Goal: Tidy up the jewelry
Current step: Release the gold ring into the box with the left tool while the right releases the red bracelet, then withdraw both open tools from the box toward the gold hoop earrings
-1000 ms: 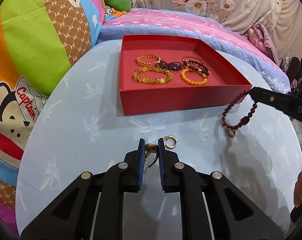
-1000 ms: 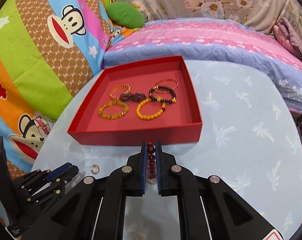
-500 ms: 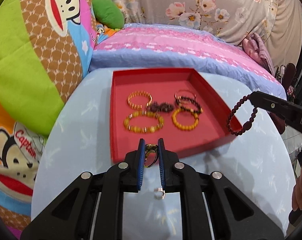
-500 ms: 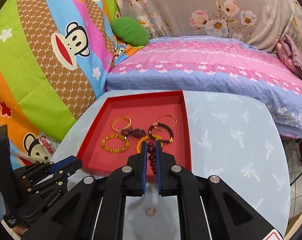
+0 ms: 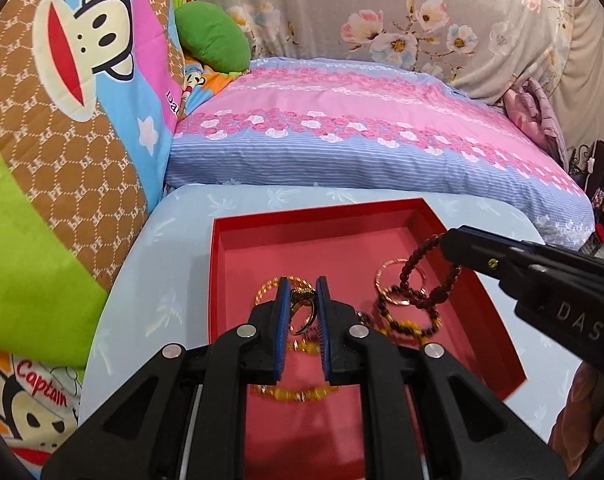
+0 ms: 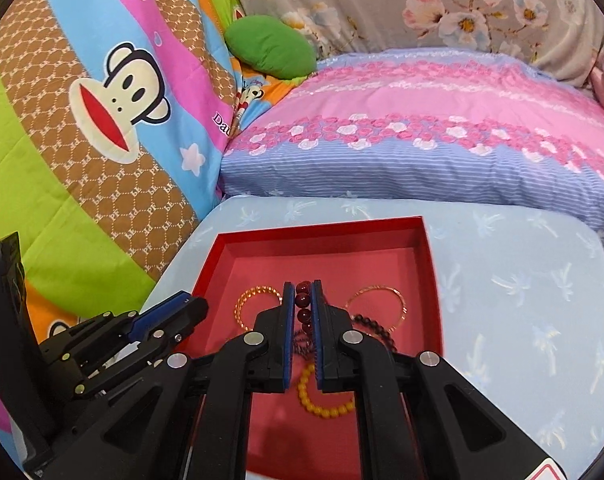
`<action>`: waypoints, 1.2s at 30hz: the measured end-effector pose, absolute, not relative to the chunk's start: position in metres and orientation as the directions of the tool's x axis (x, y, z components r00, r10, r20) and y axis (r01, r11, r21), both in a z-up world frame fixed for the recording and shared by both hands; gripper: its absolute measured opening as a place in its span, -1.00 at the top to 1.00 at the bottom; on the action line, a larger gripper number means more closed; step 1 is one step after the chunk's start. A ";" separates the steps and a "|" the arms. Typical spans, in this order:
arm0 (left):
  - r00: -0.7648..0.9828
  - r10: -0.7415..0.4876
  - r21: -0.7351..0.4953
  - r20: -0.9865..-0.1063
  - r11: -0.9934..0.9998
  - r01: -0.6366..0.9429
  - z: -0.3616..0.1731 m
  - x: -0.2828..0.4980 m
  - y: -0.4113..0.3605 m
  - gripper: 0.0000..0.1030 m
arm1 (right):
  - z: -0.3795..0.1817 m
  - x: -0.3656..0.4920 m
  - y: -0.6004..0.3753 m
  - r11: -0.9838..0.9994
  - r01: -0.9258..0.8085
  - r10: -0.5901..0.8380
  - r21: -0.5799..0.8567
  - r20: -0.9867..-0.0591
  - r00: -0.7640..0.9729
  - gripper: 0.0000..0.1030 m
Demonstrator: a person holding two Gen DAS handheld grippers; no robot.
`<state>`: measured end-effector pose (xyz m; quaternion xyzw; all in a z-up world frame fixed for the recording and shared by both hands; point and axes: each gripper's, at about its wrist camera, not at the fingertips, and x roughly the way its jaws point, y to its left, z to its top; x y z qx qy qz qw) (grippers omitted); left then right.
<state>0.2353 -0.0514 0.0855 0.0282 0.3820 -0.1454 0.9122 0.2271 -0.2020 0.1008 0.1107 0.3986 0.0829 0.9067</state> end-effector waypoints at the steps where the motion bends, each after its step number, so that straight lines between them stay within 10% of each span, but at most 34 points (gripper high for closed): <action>1: 0.661 -0.243 -0.062 -0.710 0.956 0.285 0.084 0.242 -0.052 0.76 | 0.097 0.238 -0.201 0.960 -0.060 0.244 0.274 -0.711 0.660 0.85; 20: 0.597 -0.204 -0.051 -0.776 0.964 0.262 0.047 0.296 -0.066 0.74 | 0.038 0.289 -0.204 0.971 0.014 0.192 0.237 -0.821 0.537 0.76; 25: 0.632 -0.165 -0.008 -0.757 0.970 0.244 0.053 0.290 -0.070 0.16 | 0.044 0.278 -0.203 0.980 0.015 0.156 0.199 -0.810 0.565 0.58; 36: 0.643 -0.165 -0.001 -0.748 0.969 0.247 0.061 0.271 -0.073 0.12 | 0.061 0.245 -0.210 0.986 0.029 0.109 0.162 -0.778 0.619 0.35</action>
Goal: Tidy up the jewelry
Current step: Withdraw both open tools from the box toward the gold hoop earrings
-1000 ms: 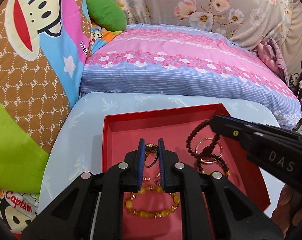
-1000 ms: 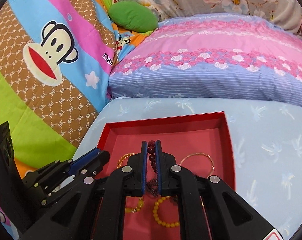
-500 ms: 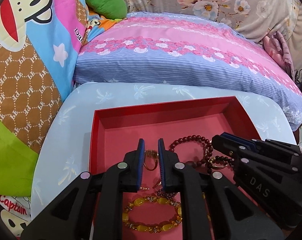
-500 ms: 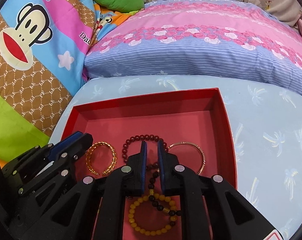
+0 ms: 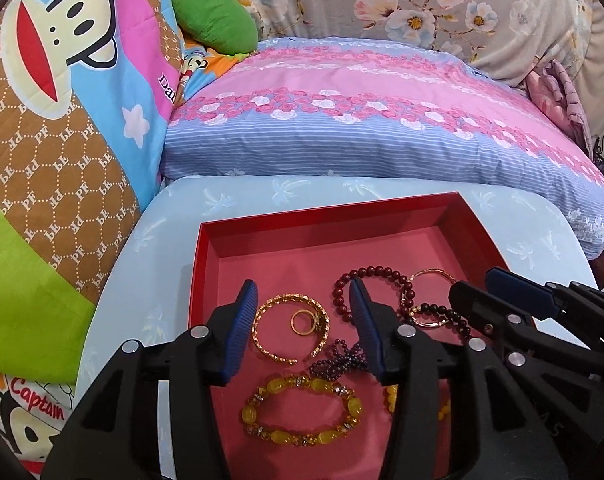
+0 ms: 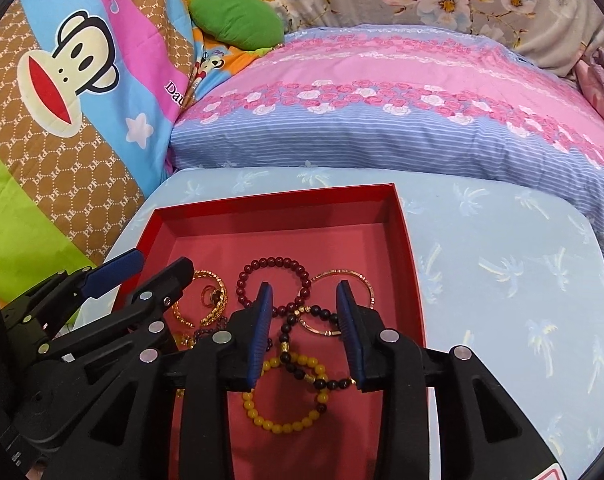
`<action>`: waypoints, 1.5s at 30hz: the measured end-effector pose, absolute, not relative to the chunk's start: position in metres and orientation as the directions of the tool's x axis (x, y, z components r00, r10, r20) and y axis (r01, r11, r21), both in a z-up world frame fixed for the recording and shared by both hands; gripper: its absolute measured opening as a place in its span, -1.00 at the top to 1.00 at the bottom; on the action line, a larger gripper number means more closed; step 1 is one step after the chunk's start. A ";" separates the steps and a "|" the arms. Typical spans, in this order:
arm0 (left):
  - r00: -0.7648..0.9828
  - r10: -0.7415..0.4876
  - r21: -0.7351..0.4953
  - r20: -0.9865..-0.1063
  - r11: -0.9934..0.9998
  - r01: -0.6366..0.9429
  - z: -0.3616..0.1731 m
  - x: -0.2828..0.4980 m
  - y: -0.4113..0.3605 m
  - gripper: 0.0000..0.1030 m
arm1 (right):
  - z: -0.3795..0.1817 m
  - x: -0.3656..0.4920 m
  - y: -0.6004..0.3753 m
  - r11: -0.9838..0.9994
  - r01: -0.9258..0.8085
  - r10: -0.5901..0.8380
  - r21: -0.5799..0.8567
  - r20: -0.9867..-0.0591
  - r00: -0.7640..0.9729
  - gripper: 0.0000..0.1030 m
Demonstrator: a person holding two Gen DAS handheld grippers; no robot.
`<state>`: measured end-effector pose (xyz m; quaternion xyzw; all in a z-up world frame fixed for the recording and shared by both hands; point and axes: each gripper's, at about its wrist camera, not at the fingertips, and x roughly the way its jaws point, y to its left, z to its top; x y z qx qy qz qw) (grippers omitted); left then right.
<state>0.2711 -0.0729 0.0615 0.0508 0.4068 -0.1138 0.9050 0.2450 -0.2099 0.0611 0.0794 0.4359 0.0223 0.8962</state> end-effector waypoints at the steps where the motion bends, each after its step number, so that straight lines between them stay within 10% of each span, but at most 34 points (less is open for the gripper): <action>1: 0.643 -0.166 -0.002 -0.748 0.969 0.249 0.062 0.269 -0.073 0.12 | 0.062 0.242 -0.210 0.987 0.029 0.107 0.160 -0.776 0.621 0.34; 45: 0.673 -0.202 -0.005 -0.712 0.959 0.283 0.083 0.104 -0.060 -0.07 | 0.082 0.064 -0.199 0.981 0.027 0.124 0.191 -0.731 0.671 0.34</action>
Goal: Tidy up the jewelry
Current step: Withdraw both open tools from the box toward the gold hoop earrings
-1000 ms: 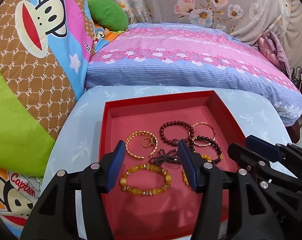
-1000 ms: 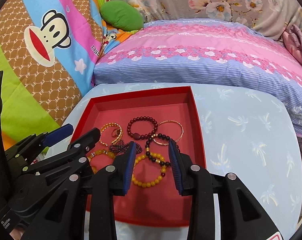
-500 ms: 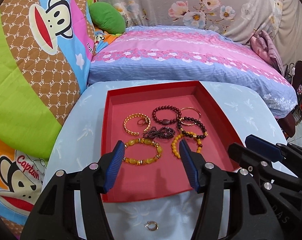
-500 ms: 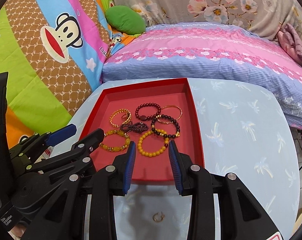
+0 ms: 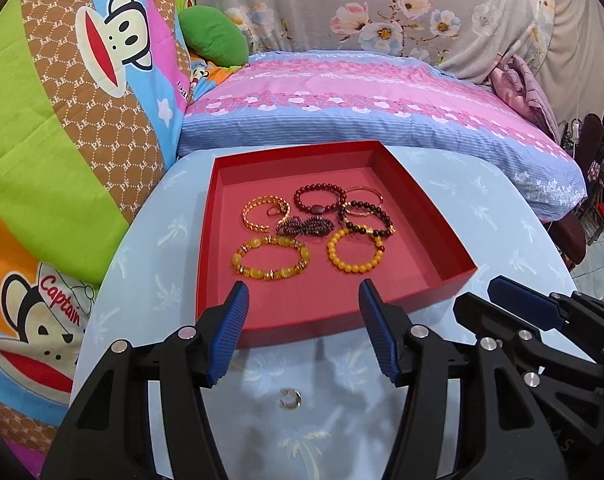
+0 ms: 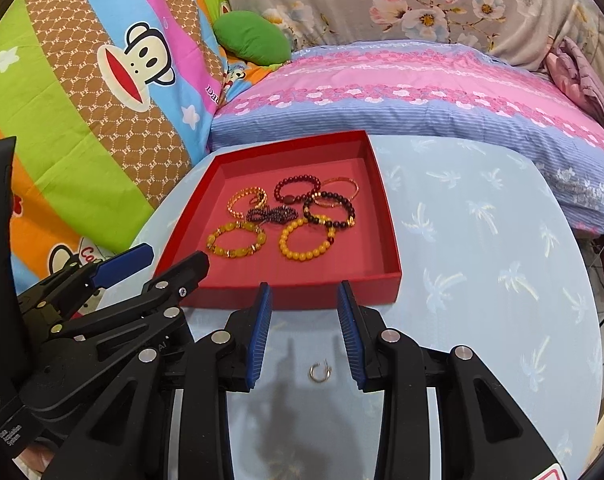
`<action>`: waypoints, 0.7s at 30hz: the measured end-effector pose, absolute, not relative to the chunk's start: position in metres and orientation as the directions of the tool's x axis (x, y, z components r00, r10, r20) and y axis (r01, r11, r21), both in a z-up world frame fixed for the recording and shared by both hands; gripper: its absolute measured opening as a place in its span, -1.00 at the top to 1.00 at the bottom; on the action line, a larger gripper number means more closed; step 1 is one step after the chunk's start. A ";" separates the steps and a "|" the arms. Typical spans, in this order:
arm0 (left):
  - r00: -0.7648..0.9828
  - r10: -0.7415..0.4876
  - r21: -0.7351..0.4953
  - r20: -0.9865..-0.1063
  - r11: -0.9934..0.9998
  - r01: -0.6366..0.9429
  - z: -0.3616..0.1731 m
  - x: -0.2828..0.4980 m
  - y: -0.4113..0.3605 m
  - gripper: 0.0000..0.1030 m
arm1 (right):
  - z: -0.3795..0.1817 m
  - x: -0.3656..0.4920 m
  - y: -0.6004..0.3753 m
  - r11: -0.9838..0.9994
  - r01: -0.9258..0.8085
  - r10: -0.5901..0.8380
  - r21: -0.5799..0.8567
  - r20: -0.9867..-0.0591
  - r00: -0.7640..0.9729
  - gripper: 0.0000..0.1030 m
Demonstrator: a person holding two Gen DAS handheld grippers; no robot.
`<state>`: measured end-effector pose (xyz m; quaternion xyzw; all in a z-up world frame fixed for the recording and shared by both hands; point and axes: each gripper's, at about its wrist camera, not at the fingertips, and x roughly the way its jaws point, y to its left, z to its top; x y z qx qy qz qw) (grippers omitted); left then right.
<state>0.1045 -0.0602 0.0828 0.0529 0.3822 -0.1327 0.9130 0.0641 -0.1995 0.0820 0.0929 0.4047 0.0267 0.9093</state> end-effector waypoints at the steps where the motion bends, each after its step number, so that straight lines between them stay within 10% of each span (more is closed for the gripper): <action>1: 0.675 -0.198 0.000 -0.711 0.960 0.282 0.081 0.100 -0.060 -0.10 | 0.079 0.060 -0.200 0.981 0.029 0.123 0.191 -0.734 0.668 0.34; 21: 0.653 -0.163 0.005 -0.740 0.969 0.248 0.021 0.062 -0.034 -0.39 | 0.005 0.040 -0.190 0.984 0.046 0.115 0.172 -0.809 0.576 0.33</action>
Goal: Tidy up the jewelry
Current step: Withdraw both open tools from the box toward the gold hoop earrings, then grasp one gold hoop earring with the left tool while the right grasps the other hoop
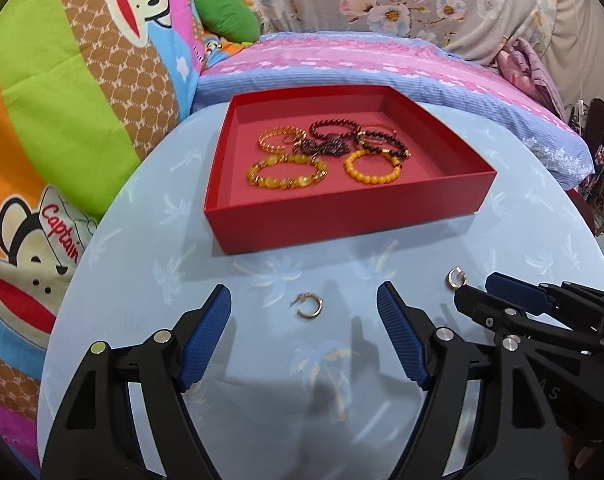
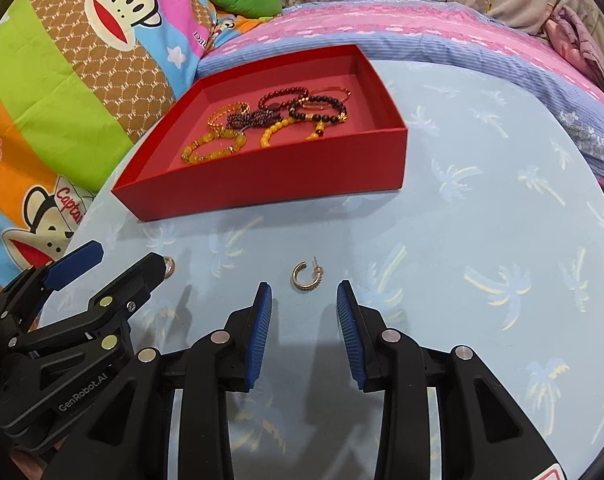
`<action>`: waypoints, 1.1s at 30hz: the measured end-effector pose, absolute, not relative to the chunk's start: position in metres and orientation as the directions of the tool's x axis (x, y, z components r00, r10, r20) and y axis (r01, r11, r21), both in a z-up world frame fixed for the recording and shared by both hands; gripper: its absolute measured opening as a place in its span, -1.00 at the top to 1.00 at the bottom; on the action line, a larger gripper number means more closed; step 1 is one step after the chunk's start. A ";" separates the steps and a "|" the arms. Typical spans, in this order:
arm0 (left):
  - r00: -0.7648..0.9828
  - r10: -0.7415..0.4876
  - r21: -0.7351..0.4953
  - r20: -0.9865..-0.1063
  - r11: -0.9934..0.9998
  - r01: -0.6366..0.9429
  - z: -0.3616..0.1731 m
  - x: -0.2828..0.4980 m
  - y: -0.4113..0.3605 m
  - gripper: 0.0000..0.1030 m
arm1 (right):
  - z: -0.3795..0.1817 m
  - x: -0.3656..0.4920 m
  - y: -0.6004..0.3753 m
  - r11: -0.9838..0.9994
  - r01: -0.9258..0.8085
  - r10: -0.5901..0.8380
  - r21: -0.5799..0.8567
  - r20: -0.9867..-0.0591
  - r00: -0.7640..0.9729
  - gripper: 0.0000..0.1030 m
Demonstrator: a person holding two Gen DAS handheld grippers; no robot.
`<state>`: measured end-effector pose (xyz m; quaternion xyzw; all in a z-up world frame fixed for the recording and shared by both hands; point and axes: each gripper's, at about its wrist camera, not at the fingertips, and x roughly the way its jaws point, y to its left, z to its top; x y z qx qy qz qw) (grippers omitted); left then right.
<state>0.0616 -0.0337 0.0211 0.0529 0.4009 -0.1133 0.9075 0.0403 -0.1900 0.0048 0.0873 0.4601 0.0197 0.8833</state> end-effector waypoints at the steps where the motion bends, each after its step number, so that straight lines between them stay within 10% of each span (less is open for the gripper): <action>1: 0.650 -0.163 0.000 -0.742 0.970 0.243 0.020 0.062 -0.032 -0.39 | 0.004 0.041 -0.188 0.985 0.044 0.112 0.167 -0.811 0.575 0.33; 21: 0.616 -0.142 -0.012 -0.775 0.978 0.210 -0.002 0.073 -0.019 -0.39 | -0.003 0.052 -0.178 0.997 0.047 0.016 0.054 -0.806 0.592 0.68; 33: 0.603 -0.147 -0.006 -0.784 0.973 0.229 -0.007 0.080 -0.027 0.04 | -0.002 0.050 -0.178 0.996 0.052 0.033 0.079 -0.808 0.588 0.69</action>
